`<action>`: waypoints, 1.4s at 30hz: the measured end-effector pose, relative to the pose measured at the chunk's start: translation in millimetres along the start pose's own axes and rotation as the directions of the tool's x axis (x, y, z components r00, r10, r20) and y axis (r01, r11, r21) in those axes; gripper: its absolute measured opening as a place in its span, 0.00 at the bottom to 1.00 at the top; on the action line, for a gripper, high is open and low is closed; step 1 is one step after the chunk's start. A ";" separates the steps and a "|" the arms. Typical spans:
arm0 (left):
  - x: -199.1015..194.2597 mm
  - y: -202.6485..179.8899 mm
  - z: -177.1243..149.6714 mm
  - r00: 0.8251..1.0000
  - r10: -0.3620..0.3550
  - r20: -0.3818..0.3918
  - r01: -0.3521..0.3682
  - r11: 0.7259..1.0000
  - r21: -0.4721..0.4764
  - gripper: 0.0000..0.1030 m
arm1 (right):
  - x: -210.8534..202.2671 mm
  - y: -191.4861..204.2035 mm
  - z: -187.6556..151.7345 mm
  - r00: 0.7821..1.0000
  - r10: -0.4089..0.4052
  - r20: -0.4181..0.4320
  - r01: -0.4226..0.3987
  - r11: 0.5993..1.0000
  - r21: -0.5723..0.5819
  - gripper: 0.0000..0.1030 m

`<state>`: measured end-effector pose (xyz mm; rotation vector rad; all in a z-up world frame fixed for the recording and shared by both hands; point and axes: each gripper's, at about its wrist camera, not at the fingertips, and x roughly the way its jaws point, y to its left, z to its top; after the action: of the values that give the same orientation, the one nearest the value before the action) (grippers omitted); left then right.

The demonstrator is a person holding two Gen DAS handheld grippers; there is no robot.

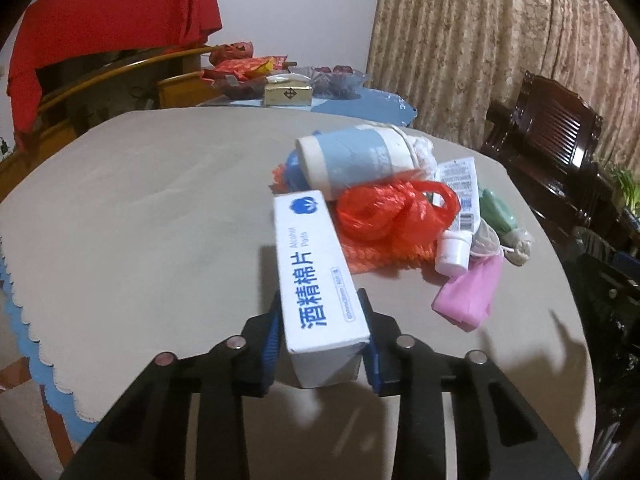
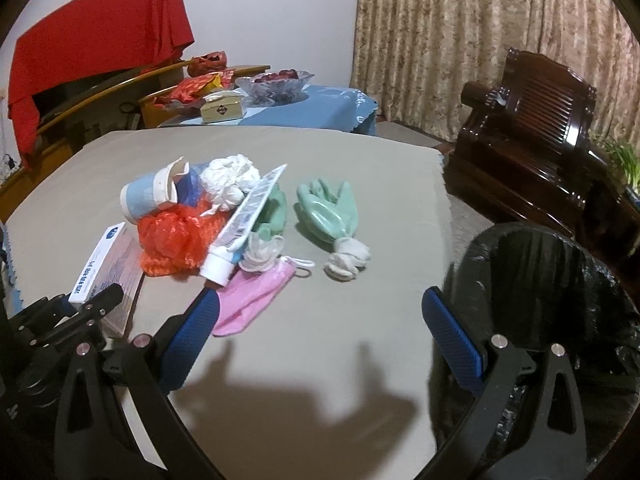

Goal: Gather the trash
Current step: 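Carry the box with the left tool to the bin while the right tool carries the pink bag there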

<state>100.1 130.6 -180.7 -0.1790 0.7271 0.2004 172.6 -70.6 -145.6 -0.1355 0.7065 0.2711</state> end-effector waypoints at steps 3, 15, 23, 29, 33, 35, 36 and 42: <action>-3.1 7.0 1.6 1.000 -0.005 -0.001 0.005 1.000 -0.012 0.29 | 7.3 6.3 2.1 1.000 0.009 -0.004 -0.009 1.000 -0.004 0.95; 3.7 9.6 -0.9 0.999 -0.001 -0.046 0.002 1.000 0.013 0.30 | 66.2 35.3 -3.9 0.991 0.049 -0.123 -0.049 0.999 0.003 0.73; 11.4 13.0 -3.3 0.996 -0.020 -0.090 0.020 1.000 -0.002 0.30 | 80.2 48.6 -7.2 0.967 0.175 -0.186 -0.176 0.984 0.010 0.26; -6.4 13.1 2.8 0.997 -0.043 -0.059 0.044 0.999 0.009 0.29 | 64.0 36.9 -0.6 0.955 0.241 -0.173 -0.233 0.970 0.065 0.10; -27.2 9.5 6.2 0.996 -0.074 -0.042 0.075 0.997 0.020 0.29 | 37.0 25.1 4.5 0.964 0.227 -0.135 -0.221 0.973 0.058 0.07; -37.5 6.5 7.9 0.995 -0.091 -0.031 0.092 0.996 0.024 0.29 | 23.7 18.3 6.4 0.966 0.231 -0.113 -0.225 0.972 0.065 0.06; -42.8 4.5 9.3 0.994 -0.102 -0.025 0.103 0.994 0.026 0.29 | 18.4 14.7 6.5 0.967 0.231 -0.105 -0.225 0.972 0.067 0.05; -56.8 -16.7 17.8 0.987 -0.159 -0.009 0.159 0.985 0.061 0.29 | -20.8 -2.5 9.8 0.973 0.225 -0.044 -0.222 0.973 0.068 0.04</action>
<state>74.1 111.8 -127.8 -0.1778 0.7191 0.0250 164.3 -75.0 -124.5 -0.0022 0.7815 0.4615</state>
